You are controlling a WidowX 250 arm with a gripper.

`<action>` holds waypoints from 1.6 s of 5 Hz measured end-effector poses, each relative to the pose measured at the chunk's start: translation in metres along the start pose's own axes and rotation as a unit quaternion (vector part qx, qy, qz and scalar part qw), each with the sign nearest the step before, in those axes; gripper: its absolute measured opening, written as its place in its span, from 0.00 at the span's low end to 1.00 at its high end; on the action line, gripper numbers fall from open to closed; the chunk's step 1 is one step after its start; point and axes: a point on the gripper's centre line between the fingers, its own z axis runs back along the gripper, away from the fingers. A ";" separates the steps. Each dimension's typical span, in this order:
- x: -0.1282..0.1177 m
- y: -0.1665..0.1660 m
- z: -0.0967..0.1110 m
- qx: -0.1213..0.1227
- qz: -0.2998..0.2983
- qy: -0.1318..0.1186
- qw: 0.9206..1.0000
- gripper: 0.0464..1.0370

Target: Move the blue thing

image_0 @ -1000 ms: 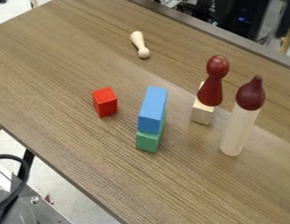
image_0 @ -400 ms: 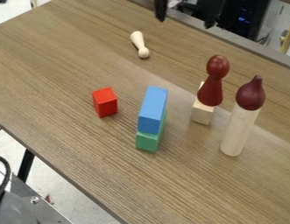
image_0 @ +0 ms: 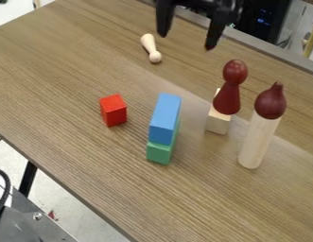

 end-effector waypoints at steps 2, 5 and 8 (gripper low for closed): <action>-0.006 0.002 -0.042 0.013 0.008 0.036 0.999 0.96; -0.012 0.003 -0.062 -0.046 0.050 -0.001 0.998 0.96; -0.044 0.006 -0.078 -0.041 0.055 0.027 0.997 0.92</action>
